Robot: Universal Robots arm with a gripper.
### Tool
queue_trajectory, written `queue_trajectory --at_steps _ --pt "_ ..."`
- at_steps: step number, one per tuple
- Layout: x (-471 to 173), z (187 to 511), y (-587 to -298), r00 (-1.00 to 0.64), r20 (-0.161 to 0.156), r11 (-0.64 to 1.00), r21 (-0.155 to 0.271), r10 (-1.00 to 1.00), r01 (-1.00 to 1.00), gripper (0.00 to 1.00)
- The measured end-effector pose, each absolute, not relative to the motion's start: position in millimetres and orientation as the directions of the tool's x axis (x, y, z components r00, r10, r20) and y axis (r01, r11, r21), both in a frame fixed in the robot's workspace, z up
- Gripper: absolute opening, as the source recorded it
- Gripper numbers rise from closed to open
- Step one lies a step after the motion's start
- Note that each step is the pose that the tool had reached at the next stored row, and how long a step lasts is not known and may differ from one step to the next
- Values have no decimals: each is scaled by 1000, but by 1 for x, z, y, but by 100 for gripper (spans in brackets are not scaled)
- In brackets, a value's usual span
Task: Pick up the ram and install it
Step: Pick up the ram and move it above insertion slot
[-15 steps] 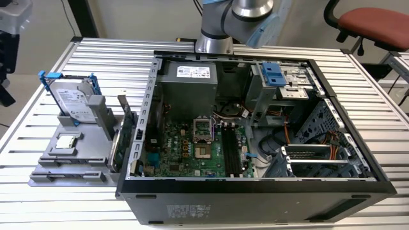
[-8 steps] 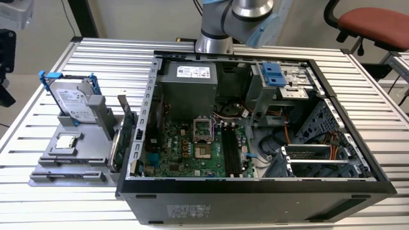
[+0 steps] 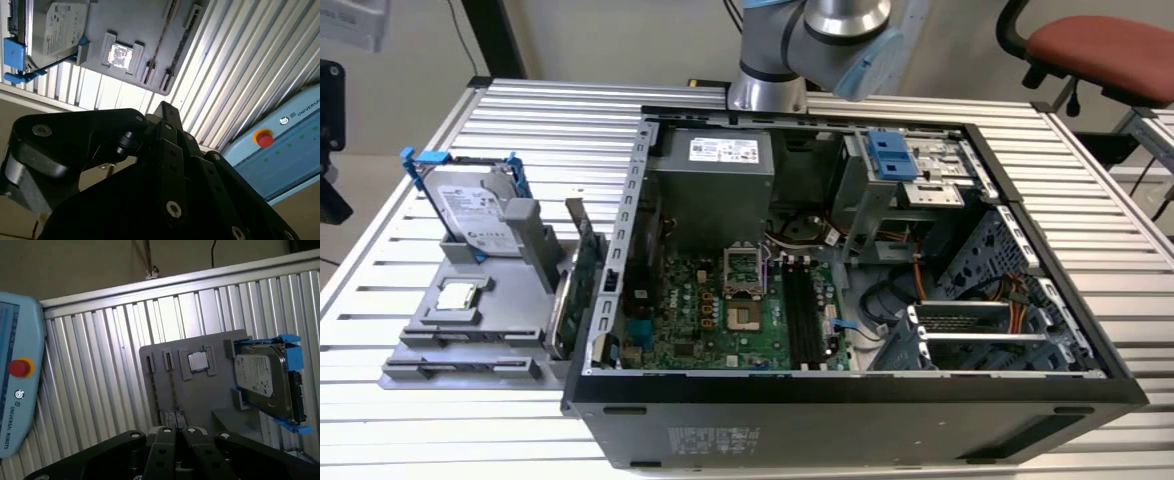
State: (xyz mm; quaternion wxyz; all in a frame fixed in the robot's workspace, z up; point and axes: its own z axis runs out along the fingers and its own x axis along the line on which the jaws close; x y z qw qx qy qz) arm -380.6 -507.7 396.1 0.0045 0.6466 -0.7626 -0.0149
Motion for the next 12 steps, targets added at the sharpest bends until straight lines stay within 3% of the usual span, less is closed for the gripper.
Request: queue_trajectory --at_steps 12 --pt "-381 395 -508 26 -13 -26 19 -1000 -999 0"
